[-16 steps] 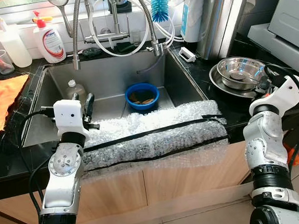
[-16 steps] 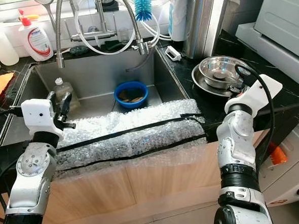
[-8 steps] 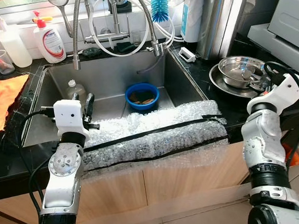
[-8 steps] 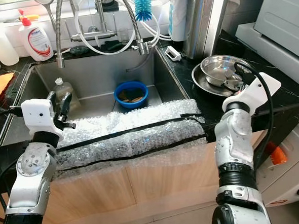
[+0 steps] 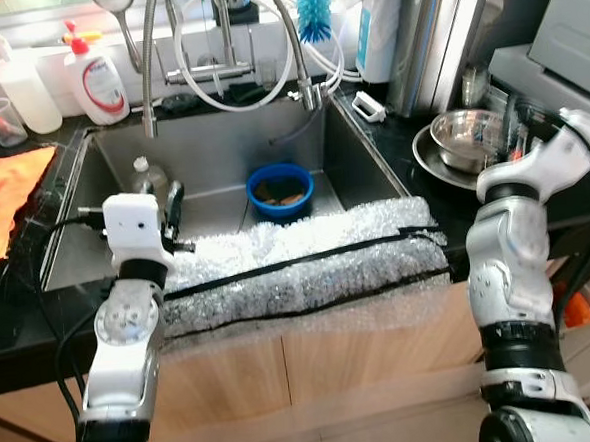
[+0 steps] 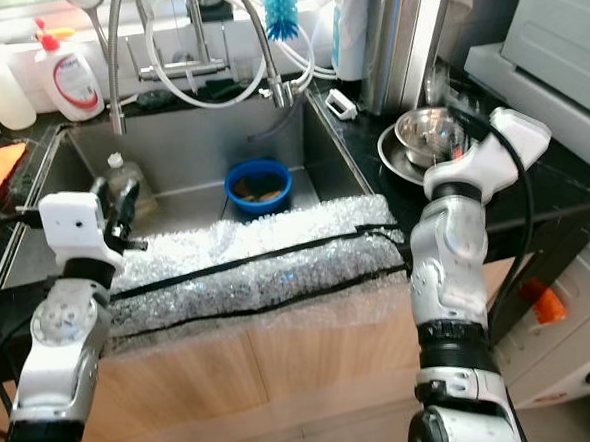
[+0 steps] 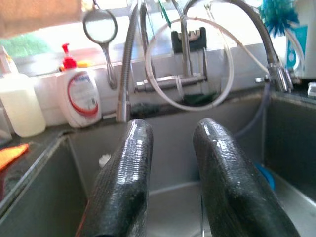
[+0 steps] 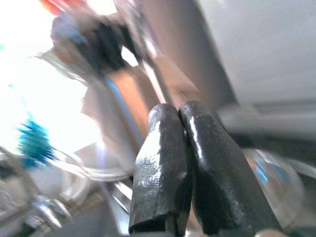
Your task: Kitchen organization
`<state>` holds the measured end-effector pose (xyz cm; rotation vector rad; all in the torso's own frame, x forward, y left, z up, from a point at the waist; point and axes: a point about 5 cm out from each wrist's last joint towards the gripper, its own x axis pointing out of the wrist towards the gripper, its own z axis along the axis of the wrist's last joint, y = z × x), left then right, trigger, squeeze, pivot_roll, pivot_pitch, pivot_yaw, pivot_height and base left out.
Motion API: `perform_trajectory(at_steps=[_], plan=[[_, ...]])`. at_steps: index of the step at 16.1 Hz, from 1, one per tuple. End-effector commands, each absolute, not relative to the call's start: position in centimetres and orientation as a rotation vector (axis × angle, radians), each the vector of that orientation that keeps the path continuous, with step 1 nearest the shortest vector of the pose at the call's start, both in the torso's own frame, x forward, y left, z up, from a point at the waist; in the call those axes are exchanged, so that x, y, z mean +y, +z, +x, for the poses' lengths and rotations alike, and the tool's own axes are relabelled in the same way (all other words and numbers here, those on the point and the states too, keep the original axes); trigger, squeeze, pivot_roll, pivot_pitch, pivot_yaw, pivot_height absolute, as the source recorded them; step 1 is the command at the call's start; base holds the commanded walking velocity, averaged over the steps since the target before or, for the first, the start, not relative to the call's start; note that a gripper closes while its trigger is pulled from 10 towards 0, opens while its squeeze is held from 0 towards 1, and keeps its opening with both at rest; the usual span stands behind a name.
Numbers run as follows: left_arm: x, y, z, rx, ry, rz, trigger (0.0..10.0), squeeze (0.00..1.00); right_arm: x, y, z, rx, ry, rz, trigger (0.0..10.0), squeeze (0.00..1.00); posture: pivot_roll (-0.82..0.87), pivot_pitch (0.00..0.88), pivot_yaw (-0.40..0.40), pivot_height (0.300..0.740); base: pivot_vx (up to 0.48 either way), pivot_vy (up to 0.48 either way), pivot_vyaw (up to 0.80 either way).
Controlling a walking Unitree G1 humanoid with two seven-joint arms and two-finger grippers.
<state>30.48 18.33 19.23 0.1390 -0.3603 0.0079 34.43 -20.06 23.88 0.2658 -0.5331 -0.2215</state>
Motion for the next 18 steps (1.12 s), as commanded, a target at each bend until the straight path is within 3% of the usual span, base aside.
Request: perform_trajectory(at_steps=[1, 3, 4, 5, 7, 11, 13, 14, 16, 18], plan=[[18.7, 20.5, 30.4, -0.406, 0.03, 0.132, 10.0, 0.0, -19.5, 25.1, 34.2, -0.586, -0.192, 0.233, 10.0, 0.0, 0.01, 0.0, 0.022, 0.74, 0.0, 0.0, 0.0], [18.9, 21.0, 30.5, -0.416, 0.042, 0.092, 10.0, 0.0, -19.0, 25.7, 34.1, -0.607, -0.154, 0.225, 10.0, 0.0, 0.01, 0.0, 0.02, 0.74, 0.0, 0.0, 0.0], [19.1, 22.7, 30.8, -0.444, 0.042, -0.086, 10.0, 0.0, -17.2, 25.6, 34.2, -0.576, 0.021, 0.274, 10.0, 0.0, 0.01, 0.0, 0.015, 0.74, 0.0, 0.0, 0.0], [19.1, 22.8, 30.9, -0.444, 0.039, -0.123, 10.0, 0.0, -16.8, 25.3, 34.3, -0.557, 0.064, 0.317, 10.0, 0.0, 0.01, 0.0, 0.015, 0.74, 0.0, 0.0, 0.0], [19.0, 22.2, 31.0, -0.39, -0.039, -0.354, 10.0, 0.0, -15.2, 23.7, 33.7, -0.485, 0.261, 0.478, 10.0, 0.0, 0.01, 0.0, 0.015, 0.74, 0.0, 0.0, 0.0], [17.4, 22.4, 30.9, -0.338, -0.242, -0.547, 10.0, 0.0, -14.7, 22.0, 32.7, -0.426, 0.421, 0.691, 10.0, 0.0, 0.01, 0.0, 0.013, 0.74, 0.0, 0.0, 0.0], [17.0, 22.5, 30.9, -0.334, -0.261, -0.691, 10.0, 0.0, -14.9, 21.4, 32.4, -0.421, 0.436, 0.753, 10.0, 0.0, 0.0, 0.0, 0.018, 0.74, 0.0, 0.0, 0.0], [16.6, 22.5, 31.0, -0.316, -0.294, -0.804, 10.0, 0.0, -14.9, 21.1, 32.0, -0.42, 0.5, 0.874, 10.0, 0.0, 0.0, 0.0, 0.019, 0.74, 0.0, 0.0, 0.0], [15.4, 21.6, 30.8, -0.255, -0.387, -0.71, 10.0, 0.0, -14.2, 19.8, 31.7, -0.352, 0.545, 0.881, 10.0, 0.0, 0.0, 0.0, 0.016, 0.74, 0.0, 0.0, 0.0], [15.2, 21.0, 30.8, -0.232, -0.382, -0.736, 10.0, 0.0, -13.4, 19.3, 31.2, -0.325, 0.604, 0.877, 10.0, 0.0, 0.0, 0.0, 0.017, 0.74, 0.0, 0.0, 0.0]])
